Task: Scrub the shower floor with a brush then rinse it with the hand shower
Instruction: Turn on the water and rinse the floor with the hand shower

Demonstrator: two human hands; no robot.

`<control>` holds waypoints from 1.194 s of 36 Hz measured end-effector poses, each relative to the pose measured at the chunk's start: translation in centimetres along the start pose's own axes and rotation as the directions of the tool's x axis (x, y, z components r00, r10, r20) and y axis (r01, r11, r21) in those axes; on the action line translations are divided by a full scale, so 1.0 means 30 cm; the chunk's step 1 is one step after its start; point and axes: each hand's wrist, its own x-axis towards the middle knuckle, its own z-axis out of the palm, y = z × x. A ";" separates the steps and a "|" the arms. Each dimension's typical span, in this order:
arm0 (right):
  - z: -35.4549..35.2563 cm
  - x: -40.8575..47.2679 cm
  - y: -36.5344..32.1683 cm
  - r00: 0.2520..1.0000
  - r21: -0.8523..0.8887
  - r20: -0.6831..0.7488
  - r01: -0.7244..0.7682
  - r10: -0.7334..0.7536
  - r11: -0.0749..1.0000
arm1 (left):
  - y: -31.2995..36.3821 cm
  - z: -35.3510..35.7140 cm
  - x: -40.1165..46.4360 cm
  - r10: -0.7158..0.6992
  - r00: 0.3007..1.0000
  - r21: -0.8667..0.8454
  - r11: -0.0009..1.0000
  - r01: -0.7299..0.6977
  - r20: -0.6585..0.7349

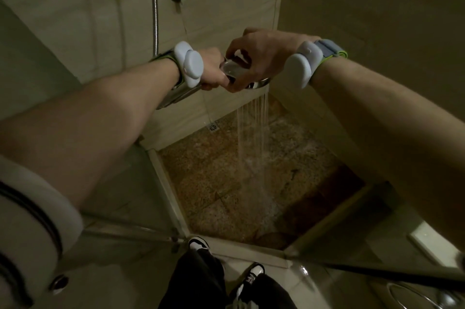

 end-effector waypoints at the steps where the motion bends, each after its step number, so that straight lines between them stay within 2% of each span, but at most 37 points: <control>1: -0.001 0.001 0.000 1.000 0.003 -0.007 0.000 0.000 1.000 | 0.000 -0.006 -0.001 0.004 1.000 0.010 1.000 -0.004 0.003; 21: 0.020 0.015 0.006 0.996 0.011 -0.084 0.045 -0.044 0.999 | 0.001 -0.056 -0.003 0.018 1.000 0.160 0.987 -0.017 -0.003; 31: 0.010 0.041 0.018 0.998 -0.008 -0.059 -0.010 0.010 1.000 | 0.008 -0.078 0.004 0.082 0.996 0.196 0.978 -0.076 -0.023; 38: 0.004 0.043 0.023 0.997 -0.011 -0.083 -0.002 0.001 1.000 | 0.017 -0.096 0.009 0.123 0.992 0.287 0.951 -0.113 -0.017; 43: 0.001 0.045 0.024 0.998 -0.022 -0.066 -0.003 0.002 1.000 | 0.016 -0.096 0.016 0.126 0.992 0.272 0.955 -0.118 -0.011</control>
